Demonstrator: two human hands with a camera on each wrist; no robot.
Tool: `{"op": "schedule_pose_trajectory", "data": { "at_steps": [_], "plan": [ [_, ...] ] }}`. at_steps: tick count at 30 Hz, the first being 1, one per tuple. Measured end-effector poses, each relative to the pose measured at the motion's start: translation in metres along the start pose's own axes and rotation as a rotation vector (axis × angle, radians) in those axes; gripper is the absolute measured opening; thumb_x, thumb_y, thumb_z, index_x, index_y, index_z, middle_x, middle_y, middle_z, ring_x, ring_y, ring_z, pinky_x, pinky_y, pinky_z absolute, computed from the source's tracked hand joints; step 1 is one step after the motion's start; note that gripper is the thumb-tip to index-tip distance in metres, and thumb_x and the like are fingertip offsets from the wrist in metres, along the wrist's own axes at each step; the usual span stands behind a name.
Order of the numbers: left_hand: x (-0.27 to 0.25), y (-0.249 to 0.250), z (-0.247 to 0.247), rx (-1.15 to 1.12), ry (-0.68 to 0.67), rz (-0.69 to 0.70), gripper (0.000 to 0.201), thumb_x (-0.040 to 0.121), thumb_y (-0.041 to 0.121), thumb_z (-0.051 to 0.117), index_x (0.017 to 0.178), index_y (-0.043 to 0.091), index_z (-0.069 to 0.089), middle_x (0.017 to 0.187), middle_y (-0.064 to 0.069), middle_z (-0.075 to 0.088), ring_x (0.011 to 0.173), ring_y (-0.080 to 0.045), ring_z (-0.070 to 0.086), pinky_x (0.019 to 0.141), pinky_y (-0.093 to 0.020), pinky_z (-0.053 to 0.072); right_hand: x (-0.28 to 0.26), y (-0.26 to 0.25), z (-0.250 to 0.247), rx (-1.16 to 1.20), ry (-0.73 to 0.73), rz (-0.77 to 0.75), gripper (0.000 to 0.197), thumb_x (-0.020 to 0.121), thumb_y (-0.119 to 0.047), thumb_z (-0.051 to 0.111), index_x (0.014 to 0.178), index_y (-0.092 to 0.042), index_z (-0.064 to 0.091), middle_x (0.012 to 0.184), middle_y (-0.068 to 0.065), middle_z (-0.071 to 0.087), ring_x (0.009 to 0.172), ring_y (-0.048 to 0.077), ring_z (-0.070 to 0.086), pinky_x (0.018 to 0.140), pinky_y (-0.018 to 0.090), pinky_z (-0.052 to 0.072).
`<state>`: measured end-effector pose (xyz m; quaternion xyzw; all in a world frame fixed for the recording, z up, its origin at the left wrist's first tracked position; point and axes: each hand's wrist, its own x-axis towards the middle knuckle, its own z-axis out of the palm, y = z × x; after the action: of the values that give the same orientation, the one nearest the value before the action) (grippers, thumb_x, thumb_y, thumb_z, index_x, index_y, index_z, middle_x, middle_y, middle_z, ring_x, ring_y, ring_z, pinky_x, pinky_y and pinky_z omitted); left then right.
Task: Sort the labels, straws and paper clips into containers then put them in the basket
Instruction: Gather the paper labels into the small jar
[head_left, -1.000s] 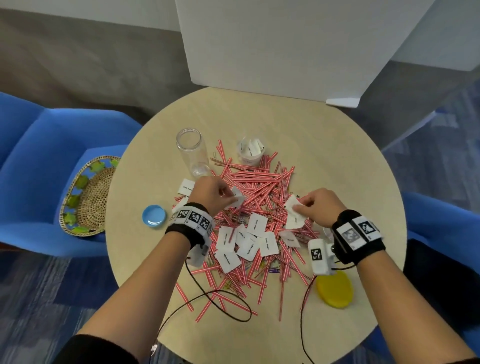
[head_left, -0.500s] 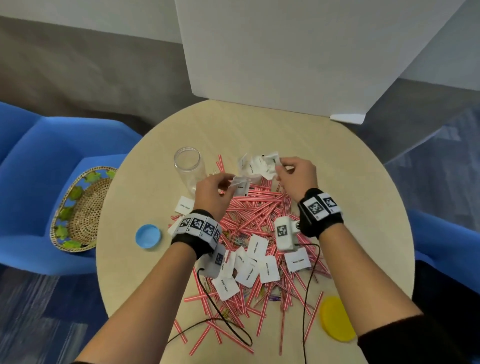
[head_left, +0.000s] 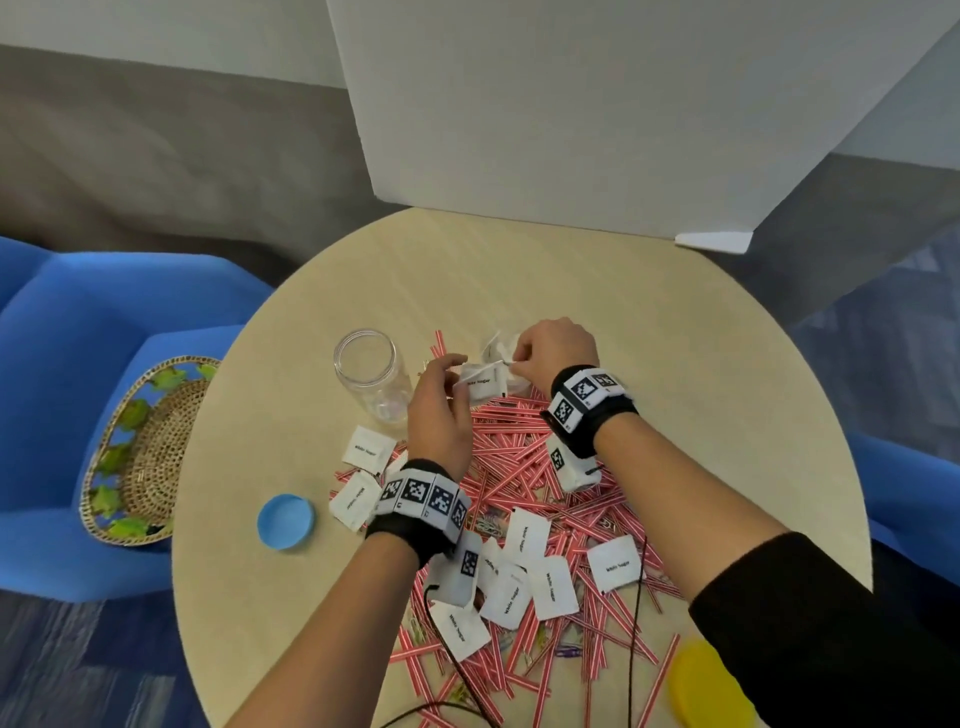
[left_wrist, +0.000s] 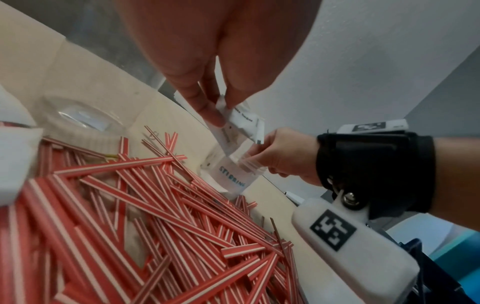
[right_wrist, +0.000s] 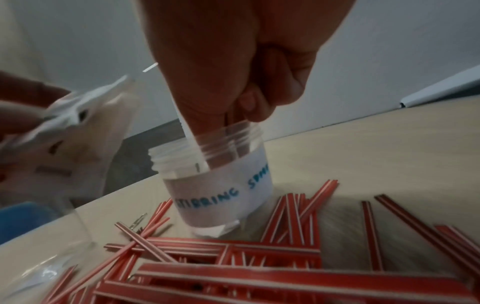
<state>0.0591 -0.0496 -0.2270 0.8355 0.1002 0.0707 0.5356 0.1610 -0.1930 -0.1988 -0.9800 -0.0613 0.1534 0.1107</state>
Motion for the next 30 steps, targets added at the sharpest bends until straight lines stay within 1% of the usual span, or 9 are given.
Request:
{"op": "schedule_pose_trajectory", "data": {
  "at_steps": [3,7,11,13,16,19,24,27,30],
  "plan": [
    [0.004,0.009,0.005,-0.026,0.036,0.018,0.026,0.099,0.014,0.047,0.124,0.020,0.052,0.103,0.004,0.061,0.092,-0.002,0.060,0.079,-0.022,0.051,0.003,-0.008,-0.001,-0.107,-0.027,-0.001,0.014,0.088,-0.029,0.067,0.079,-0.021,0.075,0.075,0.000,0.069,0.070,0.022,0.065,0.063,0.028,0.049],
    [0.020,0.014,0.014,-0.028,0.101,0.079,0.023,0.100,0.013,0.043,0.120,0.018,0.055,0.110,0.001,0.060,0.098,-0.010,0.059,0.084,-0.031,0.052,-0.002,-0.008,-0.007,-0.058,-0.047,-0.008,0.026,0.091,-0.019,0.055,0.066,-0.015,0.064,0.062,-0.001,0.051,0.058,0.022,0.049,0.055,0.027,0.036],
    [0.041,0.017,0.016,0.041,0.091,0.130,0.021,0.096,0.011,0.051,0.113,0.015,0.062,0.104,0.002,0.064,0.090,-0.009,0.061,0.079,-0.028,0.053,-0.025,0.014,-0.024,0.139,0.102,-0.027,0.019,0.094,-0.026,0.059,0.096,-0.024,0.077,0.097,-0.006,0.070,0.084,0.018,0.063,0.070,0.024,0.040],
    [0.049,0.021,0.018,0.122,0.026,0.143,0.020,0.093,0.010,0.056,0.109,0.016,0.067,0.099,0.003,0.067,0.085,-0.008,0.062,0.077,-0.027,0.055,-0.045,0.030,-0.028,0.220,0.126,0.001,0.017,0.094,-0.027,0.061,0.102,-0.025,0.075,0.103,-0.008,0.071,0.086,0.011,0.061,0.077,0.023,0.042],
    [0.058,0.030,0.023,0.262,-0.128,0.146,0.020,0.089,0.008,0.063,0.105,0.016,0.072,0.092,0.002,0.072,0.080,-0.010,0.065,0.079,-0.027,0.057,-0.076,0.054,-0.023,0.268,-0.035,0.082,0.012,0.092,-0.023,0.066,0.100,-0.027,0.074,0.098,-0.009,0.071,0.083,0.005,0.061,0.082,0.022,0.046],
    [0.069,0.033,0.021,0.419,-0.253,0.156,0.018,0.090,0.010,0.062,0.104,0.014,0.074,0.095,-0.003,0.074,0.083,-0.015,0.067,0.080,-0.023,0.052,-0.094,0.067,-0.014,0.290,-0.221,0.163,0.013,0.084,-0.018,0.075,0.084,-0.031,0.073,0.087,-0.012,0.068,0.080,0.005,0.064,0.087,0.029,0.054],
    [0.082,0.027,0.028,0.645,-0.317,0.193,0.021,0.092,0.011,0.058,0.102,0.015,0.076,0.098,-0.009,0.072,0.092,-0.027,0.064,0.083,-0.032,0.052,-0.126,0.080,0.004,0.255,-0.474,0.329,0.019,0.068,-0.014,0.088,0.076,-0.023,0.073,0.085,-0.006,0.070,0.080,0.012,0.068,0.083,0.035,0.058],
    [0.091,0.025,0.033,0.919,-0.385,0.299,0.020,0.092,0.014,0.059,0.098,0.019,0.077,0.098,-0.006,0.068,0.098,-0.027,0.054,0.086,-0.034,0.048,-0.141,0.082,0.011,0.187,-0.543,0.339,0.023,0.067,-0.014,0.089,0.079,-0.020,0.070,0.080,-0.005,0.069,0.073,0.012,0.067,0.073,0.030,0.057],
    [0.093,0.025,0.037,1.040,-0.458,0.318,0.023,0.095,0.028,0.057,0.098,0.017,0.077,0.109,-0.008,0.059,0.105,-0.026,0.048,0.090,-0.036,0.047,-0.154,0.081,0.020,0.012,-0.578,0.269,0.035,0.067,-0.025,0.089,0.093,-0.020,0.067,0.091,-0.005,0.068,0.080,0.014,0.065,0.075,0.027,0.054]
  ]
}}
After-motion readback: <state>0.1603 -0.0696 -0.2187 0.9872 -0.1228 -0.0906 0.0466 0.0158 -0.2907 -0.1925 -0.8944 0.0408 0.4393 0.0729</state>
